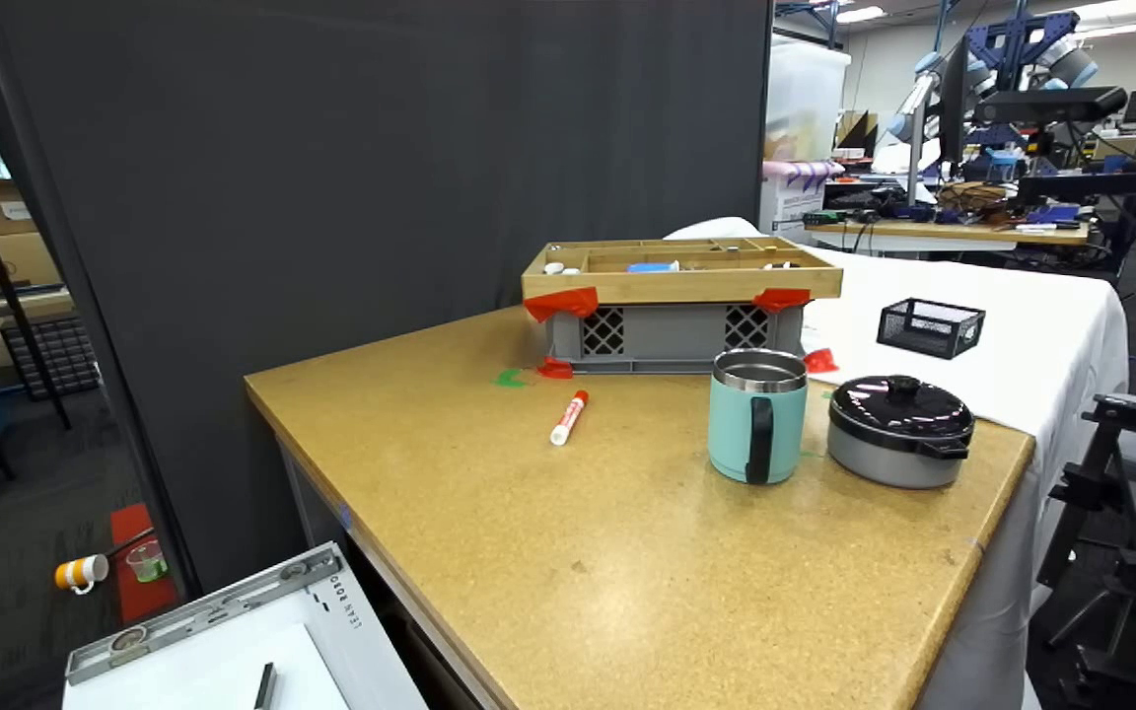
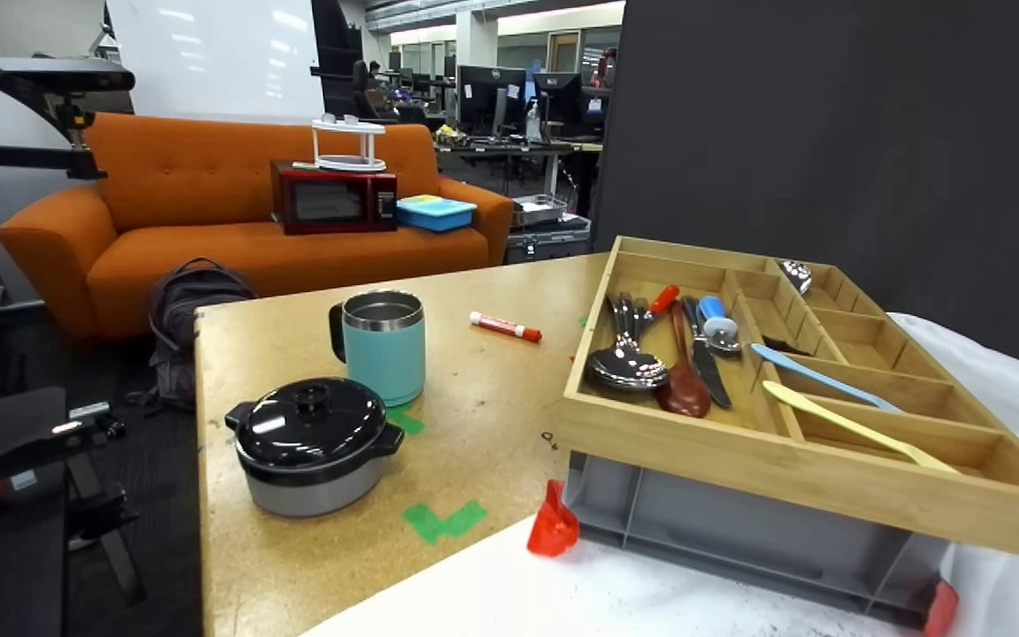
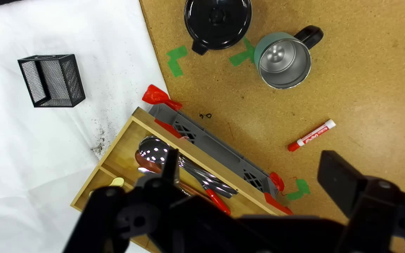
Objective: Put the marker in the cup
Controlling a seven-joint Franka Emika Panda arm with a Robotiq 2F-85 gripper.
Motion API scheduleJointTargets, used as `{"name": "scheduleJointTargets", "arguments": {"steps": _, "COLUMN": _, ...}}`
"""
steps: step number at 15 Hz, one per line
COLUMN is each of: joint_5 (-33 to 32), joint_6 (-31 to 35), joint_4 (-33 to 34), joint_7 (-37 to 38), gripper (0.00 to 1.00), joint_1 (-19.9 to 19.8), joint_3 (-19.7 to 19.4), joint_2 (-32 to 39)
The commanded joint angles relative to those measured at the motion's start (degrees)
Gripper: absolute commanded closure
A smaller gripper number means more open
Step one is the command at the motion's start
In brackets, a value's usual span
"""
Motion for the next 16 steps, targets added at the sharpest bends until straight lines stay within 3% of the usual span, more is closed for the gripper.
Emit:
{"name": "scheduleJointTargets", "arguments": {"steps": 1, "joint_5": 1.9, "joint_6": 0.6, "joint_4": 0.1, "joint_7": 3.0, "gripper": 0.0, "joint_1": 1.2, "joint_3": 0.1, "joint_2": 1.3}}
{"name": "scheduleJointTargets", "arguments": {"steps": 4, "joint_5": 5.7, "joint_6": 1.3, "joint_4": 0.8, "joint_7": 10.4, "gripper": 0.0, "joint_1": 2.3, "joint_3": 1.8, "joint_2": 5.4}}
{"name": "scheduleJointTargets", "arguments": {"steps": 9, "joint_5": 7.8, "joint_6": 5.6, "joint_4": 2.8, "joint_7": 28.9, "gripper": 0.0, "joint_1": 3.6, "joint_3": 3.7, "joint_2": 12.3}}
{"name": "scheduleJointTargets", "arguments": {"steps": 13, "joint_5": 9.2, "joint_6": 13.3, "joint_4": 5.3, "joint_7": 41.5, "gripper": 0.0, "joint_1": 5.6, "joint_3": 3.8, "joint_2": 17.9}}
{"name": "scheduleJointTargets", "arguments": {"steps": 16, "joint_5": 6.6, "joint_6": 19.0, "joint_4": 8.6, "joint_7": 47.6, "gripper": 0.0, "joint_1": 7.6, "joint_3": 3.8, "joint_2": 24.0}}
